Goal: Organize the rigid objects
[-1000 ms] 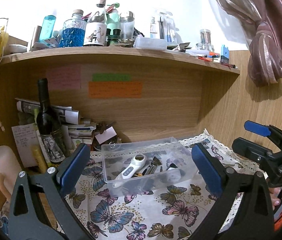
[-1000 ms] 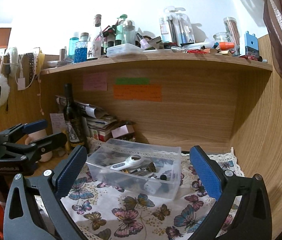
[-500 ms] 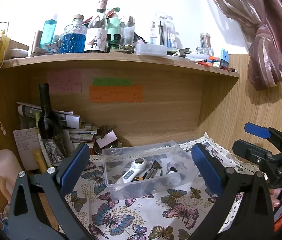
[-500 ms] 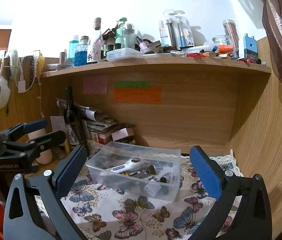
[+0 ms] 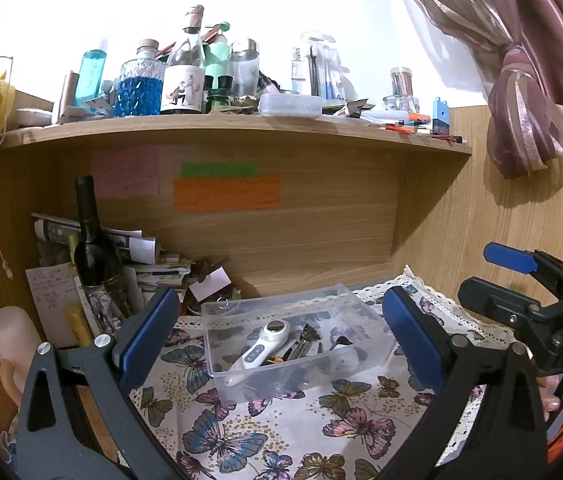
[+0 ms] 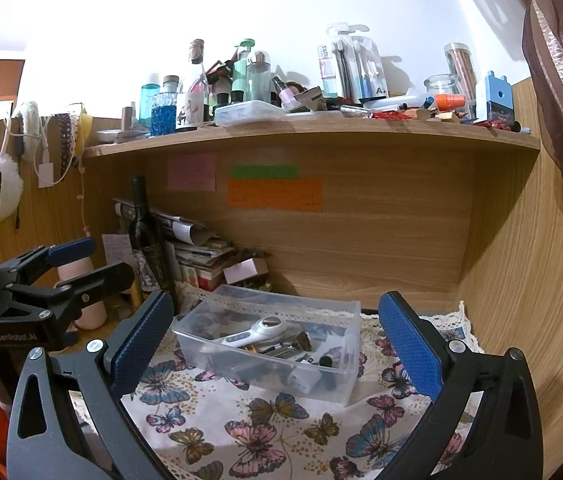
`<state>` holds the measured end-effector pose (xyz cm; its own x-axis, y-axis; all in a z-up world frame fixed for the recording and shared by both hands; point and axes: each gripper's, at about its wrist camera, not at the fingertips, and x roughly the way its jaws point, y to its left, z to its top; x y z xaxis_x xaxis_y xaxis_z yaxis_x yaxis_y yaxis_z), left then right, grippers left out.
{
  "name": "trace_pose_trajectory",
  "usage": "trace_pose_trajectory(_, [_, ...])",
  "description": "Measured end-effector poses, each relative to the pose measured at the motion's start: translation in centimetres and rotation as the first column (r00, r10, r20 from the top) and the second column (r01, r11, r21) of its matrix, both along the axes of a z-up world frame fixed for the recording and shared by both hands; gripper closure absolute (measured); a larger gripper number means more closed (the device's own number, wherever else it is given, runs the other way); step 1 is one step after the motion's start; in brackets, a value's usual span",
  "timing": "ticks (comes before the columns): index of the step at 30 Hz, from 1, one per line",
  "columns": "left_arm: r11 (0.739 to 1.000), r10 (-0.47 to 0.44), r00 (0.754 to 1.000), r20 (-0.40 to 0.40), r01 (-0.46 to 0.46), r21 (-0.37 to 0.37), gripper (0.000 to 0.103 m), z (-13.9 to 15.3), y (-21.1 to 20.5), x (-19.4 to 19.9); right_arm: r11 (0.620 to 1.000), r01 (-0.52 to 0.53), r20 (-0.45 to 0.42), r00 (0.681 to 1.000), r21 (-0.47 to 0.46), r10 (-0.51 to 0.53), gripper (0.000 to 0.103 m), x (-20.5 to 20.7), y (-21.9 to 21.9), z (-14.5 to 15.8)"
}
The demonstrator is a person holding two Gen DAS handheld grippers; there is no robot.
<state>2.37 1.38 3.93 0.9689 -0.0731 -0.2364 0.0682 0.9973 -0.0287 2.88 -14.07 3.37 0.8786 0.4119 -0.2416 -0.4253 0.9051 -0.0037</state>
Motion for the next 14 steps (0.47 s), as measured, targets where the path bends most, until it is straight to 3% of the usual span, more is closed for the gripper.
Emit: trace_pose_trajectory(14, [1.000, 0.001, 1.000, -0.007, -0.001, -0.024, 0.000, -0.12, 0.54, 0.00, 1.000, -0.004, -0.004, 1.000, -0.001, 0.004, 0.000, -0.06, 0.21, -0.07])
